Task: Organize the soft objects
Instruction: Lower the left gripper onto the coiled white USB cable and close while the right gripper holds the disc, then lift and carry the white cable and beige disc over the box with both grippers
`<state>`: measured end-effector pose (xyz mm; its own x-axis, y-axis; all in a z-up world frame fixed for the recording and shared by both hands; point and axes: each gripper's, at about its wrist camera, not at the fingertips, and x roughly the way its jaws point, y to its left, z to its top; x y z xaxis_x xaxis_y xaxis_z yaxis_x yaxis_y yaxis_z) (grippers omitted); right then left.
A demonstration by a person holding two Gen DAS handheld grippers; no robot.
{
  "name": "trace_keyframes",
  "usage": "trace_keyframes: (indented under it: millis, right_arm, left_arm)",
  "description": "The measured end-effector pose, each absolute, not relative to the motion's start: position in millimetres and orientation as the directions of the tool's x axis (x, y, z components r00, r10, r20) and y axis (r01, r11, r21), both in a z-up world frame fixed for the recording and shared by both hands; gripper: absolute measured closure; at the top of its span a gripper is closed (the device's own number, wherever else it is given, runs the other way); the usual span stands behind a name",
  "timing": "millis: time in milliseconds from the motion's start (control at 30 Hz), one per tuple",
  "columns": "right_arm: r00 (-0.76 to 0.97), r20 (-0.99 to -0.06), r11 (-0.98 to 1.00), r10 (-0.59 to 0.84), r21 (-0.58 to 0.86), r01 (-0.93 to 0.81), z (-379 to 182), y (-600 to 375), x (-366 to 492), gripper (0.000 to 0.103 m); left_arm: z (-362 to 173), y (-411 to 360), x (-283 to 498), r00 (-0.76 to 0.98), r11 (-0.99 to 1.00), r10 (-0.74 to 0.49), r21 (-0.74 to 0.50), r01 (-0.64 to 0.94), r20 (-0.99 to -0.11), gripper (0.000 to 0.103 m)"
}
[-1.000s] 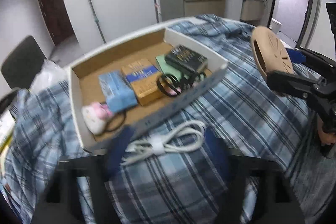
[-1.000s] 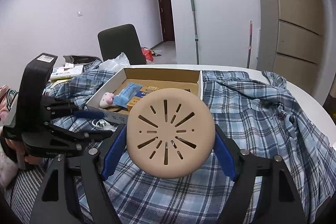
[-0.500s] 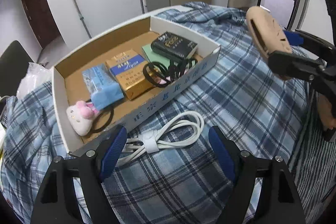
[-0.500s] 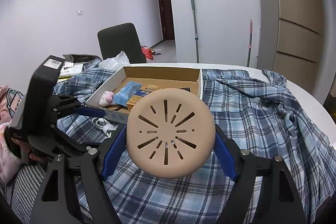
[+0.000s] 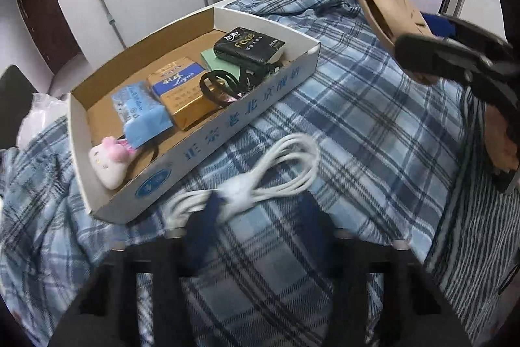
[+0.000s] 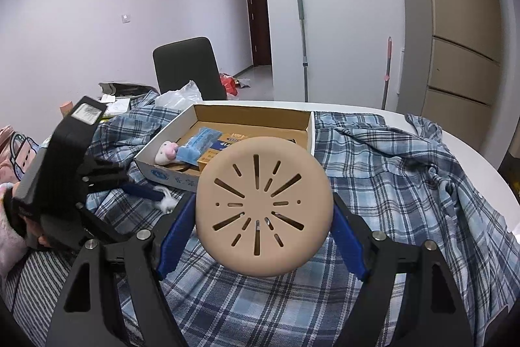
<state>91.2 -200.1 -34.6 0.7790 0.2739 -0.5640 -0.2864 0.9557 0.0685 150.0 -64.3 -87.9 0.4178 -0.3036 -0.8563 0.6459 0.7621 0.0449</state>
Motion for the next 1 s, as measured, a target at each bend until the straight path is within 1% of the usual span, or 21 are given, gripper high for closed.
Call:
trace_keyframes:
  millis: [67, 133, 167, 200, 267, 333, 433, 467, 500, 533, 567, 633, 833, 933, 967, 1000]
  right_arm:
    - [0.781, -0.561, 0.956, 0.273, 0.07, -0.284, -34, -201, 91, 0.025]
    - [0.782, -0.56, 0.956, 0.273, 0.068, -0.285, -34, -200, 90, 0.025]
    - [0.783, -0.559, 0.956, 0.273, 0.066, -0.286, -34, -200, 89, 0.025]
    - [0.784, -0.558, 0.956, 0.272, 0.065, -0.286, -34, -200, 89, 0.025]
    - [0.786, -0.555, 0.956, 0.273, 0.065, -0.286, -33, -200, 89, 0.025]
    - [0.785, -0.555, 0.956, 0.274, 0.07, -0.284, -33, -201, 88, 0.025]
    - [0.783, -0.556, 0.956, 0.277, 0.076, -0.284, -33, -201, 89, 0.025]
    - [0.783, -0.557, 0.956, 0.277, 0.077, -0.283, -33, -202, 89, 0.025]
    - [0.783, -0.557, 0.956, 0.276, 0.077, -0.282, -33, -202, 89, 0.025]
    - [0.783, -0.557, 0.956, 0.276, 0.078, -0.281, -33, -202, 89, 0.025]
    - [0.783, -0.557, 0.956, 0.276, 0.079, -0.281, -33, -202, 89, 0.025]
    - [0.783, -0.558, 0.956, 0.277, 0.08, -0.281, -33, -202, 89, 0.025]
    - [0.78, -0.56, 0.955, 0.281, 0.085, -0.283, -33, -202, 90, 0.025]
    - [0.779, -0.561, 0.955, 0.281, 0.086, -0.283, -33, -202, 90, 0.025]
    - [0.779, -0.56, 0.955, 0.282, 0.086, -0.283, -33, -201, 90, 0.025]
    - [0.778, -0.561, 0.955, 0.281, 0.086, -0.283, -34, -201, 90, 0.025]
  left_arm:
    - [-84, -64, 145, 0.408, 0.757, -0.314, 0.033, 0.652, -0.857, 0.075]
    - [-82, -63, 143, 0.401, 0.764, -0.314, 0.022, 0.645, -0.86, 0.078]
    - [-80, -64, 141, 0.398, 0.763, -0.322, 0.013, 0.646, -0.859, 0.085]
    - [-77, -64, 139, 0.395, 0.759, -0.332, 0.006, 0.652, -0.857, 0.087]
    - [-68, -67, 131, 0.402, 0.741, -0.357, 0.006, 0.671, -0.843, 0.087]
    - [-59, -72, 123, 0.438, 0.727, -0.36, 0.046, 0.685, -0.823, 0.087]
    - [-57, -80, 123, 0.472, 0.709, -0.32, 0.122, 0.695, -0.822, 0.084]
    - [-58, -82, 126, 0.481, 0.706, -0.301, 0.147, 0.693, -0.823, 0.074]
    - [-61, -82, 131, 0.473, 0.705, -0.294, 0.146, 0.694, -0.831, 0.06]
    - [-64, -81, 137, 0.456, 0.705, -0.299, 0.128, 0.697, -0.838, 0.053]
    - [-67, -80, 140, 0.44, 0.703, -0.308, 0.11, 0.703, -0.844, 0.049]
    - [-73, -77, 147, 0.41, 0.701, -0.307, 0.088, 0.708, -0.859, 0.049]
    - [-91, -74, 157, 0.4, 0.727, -0.267, 0.089, 0.681, -0.877, 0.049]
    - [-95, -74, 157, 0.392, 0.728, -0.285, 0.068, 0.682, -0.875, 0.049]
    - [-95, -74, 158, 0.391, 0.728, -0.29, 0.063, 0.683, -0.874, 0.05]
    - [-95, -74, 157, 0.391, 0.728, -0.297, 0.059, 0.683, -0.871, 0.058]
